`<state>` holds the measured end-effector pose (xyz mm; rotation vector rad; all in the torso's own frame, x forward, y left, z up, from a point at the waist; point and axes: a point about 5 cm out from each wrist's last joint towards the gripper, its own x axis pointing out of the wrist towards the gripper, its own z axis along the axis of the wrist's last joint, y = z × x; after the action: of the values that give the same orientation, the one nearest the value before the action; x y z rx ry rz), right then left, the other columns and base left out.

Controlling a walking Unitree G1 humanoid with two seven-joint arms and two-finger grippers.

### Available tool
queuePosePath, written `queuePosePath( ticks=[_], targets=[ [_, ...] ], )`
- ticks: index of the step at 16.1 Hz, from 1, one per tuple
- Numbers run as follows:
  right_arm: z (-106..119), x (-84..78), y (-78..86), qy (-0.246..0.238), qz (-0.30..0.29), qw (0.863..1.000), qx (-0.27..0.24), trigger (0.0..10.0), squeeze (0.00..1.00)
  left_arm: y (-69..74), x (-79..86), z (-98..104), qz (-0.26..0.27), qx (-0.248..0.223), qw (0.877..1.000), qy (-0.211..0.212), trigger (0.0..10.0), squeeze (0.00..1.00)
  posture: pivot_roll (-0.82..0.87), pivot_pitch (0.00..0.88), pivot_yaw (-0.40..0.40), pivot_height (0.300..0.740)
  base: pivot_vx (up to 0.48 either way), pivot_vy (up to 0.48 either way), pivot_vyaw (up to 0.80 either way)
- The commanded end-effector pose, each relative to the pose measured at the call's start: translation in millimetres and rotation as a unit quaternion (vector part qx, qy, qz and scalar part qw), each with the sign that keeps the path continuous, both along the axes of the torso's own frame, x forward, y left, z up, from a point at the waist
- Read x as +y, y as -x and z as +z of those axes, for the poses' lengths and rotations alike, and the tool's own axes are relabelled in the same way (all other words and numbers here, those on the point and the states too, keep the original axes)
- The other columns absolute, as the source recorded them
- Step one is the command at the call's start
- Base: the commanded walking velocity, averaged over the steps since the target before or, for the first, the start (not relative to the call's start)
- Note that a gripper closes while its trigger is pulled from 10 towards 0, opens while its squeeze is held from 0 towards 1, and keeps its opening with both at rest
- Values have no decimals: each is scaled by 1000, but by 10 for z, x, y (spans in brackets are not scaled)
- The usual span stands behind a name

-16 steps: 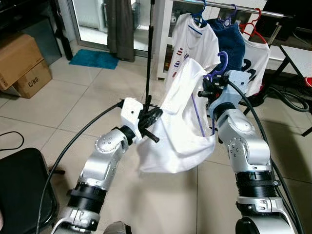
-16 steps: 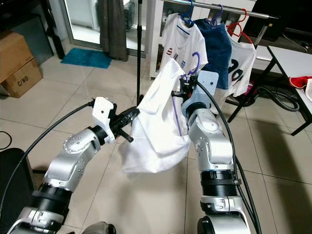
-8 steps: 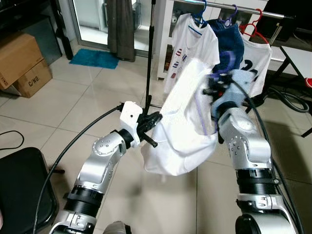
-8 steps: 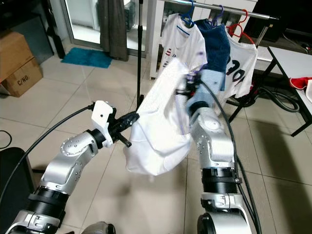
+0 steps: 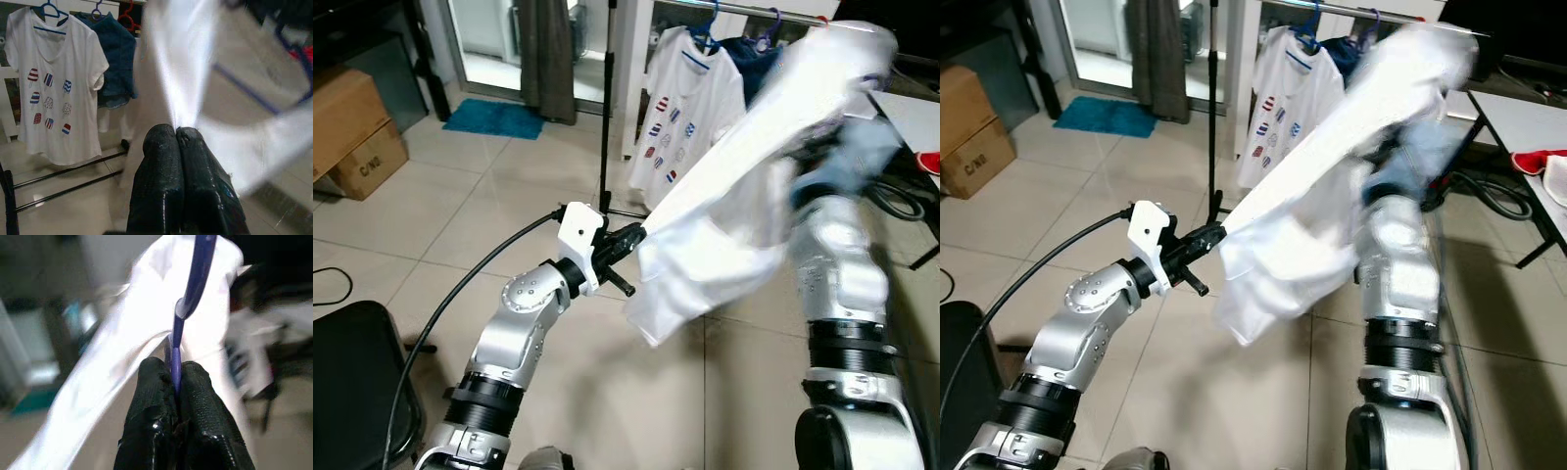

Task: Hang hanger

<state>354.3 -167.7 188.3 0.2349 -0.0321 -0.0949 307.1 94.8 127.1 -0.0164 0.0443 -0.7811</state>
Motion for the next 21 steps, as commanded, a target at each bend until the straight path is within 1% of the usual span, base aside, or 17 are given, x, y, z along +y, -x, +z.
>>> queuePosePath(
  ticks=[1, 2, 3, 5, 7, 9, 10, 11, 12, 13, 16, 20, 21],
  targets=[
    [-94, 148, 22, 9, 54, 998, 25, 0, 0, -4, -8, -6, 5, 3, 1000, -2, 0, 0, -57, 0, -101, 740, 0, 0, 0],
    [-169, 281, 70, 22, 96, 994, 37, 0, 0, -9, -3, -1, 11, 1, 1000, 0, 0, 0, -55, 0, -103, 740, 0, 0, 0],
    [-193, 340, 94, 26, 116, 992, 42, 0, 0, -10, 0, 2, 13, 1, 1000, 1, 0, 0, -55, 0, -105, 740, 0, 0, 0],
    [-182, 340, 87, 23, 122, 991, 45, 0, 0, -18, 14, 7, 17, 0, 1000, 1, 0, 0, -54, 0, -106, 740, 0, 0, 0],
    [-207, 343, 87, 33, 140, 988, 58, 0, 0, -23, 16, 6, 18, 0, 1000, 1, 0, 0, -54, 0, -106, 740, 0, 0, 0],
    [-199, 338, 99, 35, 143, 988, 56, 0, 0, -16, 7, -3, 14, 4, 1000, -3, 0, 0, -56, 0, -106, 740, 0, 0, 0],
    [-180, 334, 96, 33, 144, 988, 52, 0, 0, -27, 20, -29, 30, 1, 999, -25, 10000, 0, -56, 0, -106, 740, 0, 0, 0],
    [-177, 333, 95, 33, 144, 988, 51, 0, 0, -31, 23, -32, 34, 0, 999, -30, 10000, 0, -56, 0, -106, 740, 0, 0, 0],
    [-163, 336, 90, 33, 145, 988, 49, 0, 0, -37, 22, -12, 29, 2, 999, -18, 10000, 1000, -58, 0, -103, 740, 0, 0, 0],
    [-148, 337, 84, 33, 146, 988, 47, 0, 0, -45, 24, 8, 24, 2, 1000, -10, 10000, 1000, -58, 0, -102, 740, 0, 0, 0],
    [-137, 339, 80, 34, 148, 987, 45, 0, 0, -54, 40, 14, 27, -2, 1000, -14, 10000, 1000, -59, 0, -103, 740, 0, 0, 0],
    [-126, 345, 71, 36, 153, 987, 41, 0, 0, -37, 32, 48, 10, -11, 1000, -6, 10000, 1000, -56, 0, -104, 740, 0, 0, 0],
    [-112, 346, 68, 39, 159, 986, 37, 0, 0, -43, 73, 65, 10, -15, 1000, -11, 10000, 1000, -55, 0, -103, 740, 0, 0, 0]
  ],
)
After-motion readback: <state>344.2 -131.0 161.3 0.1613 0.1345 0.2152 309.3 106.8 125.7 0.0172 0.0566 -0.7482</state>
